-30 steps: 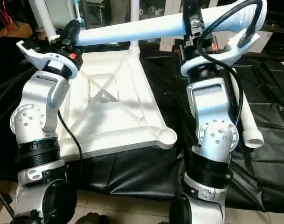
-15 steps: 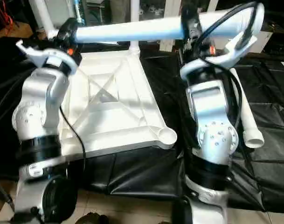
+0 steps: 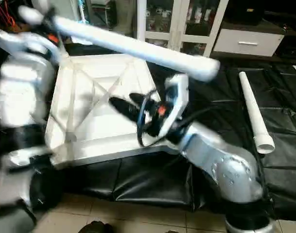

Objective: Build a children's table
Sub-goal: Insert table leg to table base

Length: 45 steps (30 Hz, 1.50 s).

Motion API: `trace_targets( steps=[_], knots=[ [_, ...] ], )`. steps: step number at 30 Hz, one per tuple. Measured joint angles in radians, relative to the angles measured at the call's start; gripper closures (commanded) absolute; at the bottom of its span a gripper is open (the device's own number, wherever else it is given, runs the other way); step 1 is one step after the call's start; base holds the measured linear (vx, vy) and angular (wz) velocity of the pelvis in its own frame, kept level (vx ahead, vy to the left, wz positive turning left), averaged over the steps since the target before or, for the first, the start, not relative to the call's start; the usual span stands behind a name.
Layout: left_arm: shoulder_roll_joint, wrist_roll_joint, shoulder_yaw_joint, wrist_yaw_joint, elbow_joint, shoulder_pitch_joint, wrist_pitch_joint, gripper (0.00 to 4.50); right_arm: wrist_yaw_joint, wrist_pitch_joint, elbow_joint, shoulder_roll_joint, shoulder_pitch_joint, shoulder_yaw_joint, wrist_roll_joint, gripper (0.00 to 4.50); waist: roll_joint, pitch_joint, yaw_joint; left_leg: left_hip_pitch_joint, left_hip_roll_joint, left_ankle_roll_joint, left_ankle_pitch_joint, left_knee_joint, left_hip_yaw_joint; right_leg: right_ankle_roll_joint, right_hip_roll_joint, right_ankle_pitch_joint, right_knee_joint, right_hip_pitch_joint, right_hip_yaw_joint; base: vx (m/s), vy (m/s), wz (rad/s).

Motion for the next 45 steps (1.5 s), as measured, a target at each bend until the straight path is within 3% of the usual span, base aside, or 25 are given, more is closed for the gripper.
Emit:
trace_targets(
  steps=[3, 8, 11, 15, 17, 22, 34, 45],
  knots=[
    [0.051, 0.042, -0.026, -0.069, 0.001, -0.009, 0.007, 3.06, -0.001, -0.027, -0.041, -0.018, -0.019, -0.002, -0.072, 0.03, 0.000, 0.000, 0.002, -0.001, -0.001, 0.000, 0.000, 0.001, 0.000, 0.000, -0.001, 0.000, 0.001, 0.000, 0.000, 0.000, 0.000, 0.00],
    [0.109, 0.146, -0.108, -0.177, 0.000, -0.008, 0.017, 3.06, 0.034, -0.160, -0.091, -0.101, -0.078, -0.005, -0.261, 0.00, 0.000, 0.000, 0.003, -0.001, -0.003, 0.000, 0.000, 0.001, -0.002, 0.000, -0.001, 0.000, 0.001, 0.001, 0.001, 0.000, 0.000, 0.00],
    [0.138, 0.189, -0.156, -0.240, -0.001, -0.008, 0.021, 3.06, 0.045, -0.212, -0.093, -0.113, -0.079, -0.011, -0.318, 0.00, 0.000, 0.000, 0.001, -0.001, -0.003, 0.000, 0.000, 0.002, -0.002, -0.002, -0.001, 0.001, 0.001, 0.001, 0.001, 0.000, 0.000, 0.00],
    [0.142, 0.204, -0.185, -0.293, -0.004, -0.008, 0.039, 3.06, 0.059, -0.227, -0.093, -0.146, -0.081, -0.021, -0.365, 0.00, 0.000, 0.000, 0.000, -0.001, -0.002, 0.000, 0.000, 0.002, -0.002, -0.004, -0.001, 0.003, 0.002, 0.001, 0.001, 0.000, 0.000, 0.00],
    [0.143, 0.207, -0.184, -0.316, -0.004, -0.008, 0.042, 3.06, 0.082, -0.228, -0.092, -0.199, -0.088, -0.002, -0.431, 0.00, 0.000, 0.000, -0.001, 0.000, -0.002, 0.000, 0.000, 0.002, -0.001, -0.005, -0.001, 0.003, 0.002, 0.001, 0.001, 0.000, 0.000, 0.00],
    [0.143, 0.214, -0.185, -0.349, -0.004, -0.009, 0.046, 3.06, 0.085, -0.228, -0.088, -0.208, -0.099, 0.064, -0.529, 0.00, 0.000, 0.000, -0.003, 0.001, -0.002, 0.000, 0.000, 0.002, -0.001, -0.007, 0.000, 0.004, 0.003, 0.000, 0.001, 0.000, 0.000, 0.00],
    [0.159, 0.214, -0.245, -0.475, -0.066, -0.010, 0.130, 3.06, 0.091, -0.203, 0.021, -0.245, -0.151, 0.121, -0.676, 0.00, 0.000, 0.000, -0.002, 0.002, -0.002, 0.000, 0.000, 0.003, -0.001, -0.009, -0.001, 0.006, 0.004, 0.002, 0.001, 0.000, 0.000, 0.00],
    [0.152, 0.177, -0.278, -0.556, -0.163, -0.010, 0.193, 3.06, 0.170, -0.111, 0.095, -0.272, -0.151, 0.160, -0.702, 0.00, 0.000, 0.000, -0.002, 0.004, -0.002, 0.000, 0.000, 0.003, -0.001, -0.014, -0.001, 0.009, 0.005, 0.002, 0.002, 0.000, 0.000, 0.00]
  ],
)
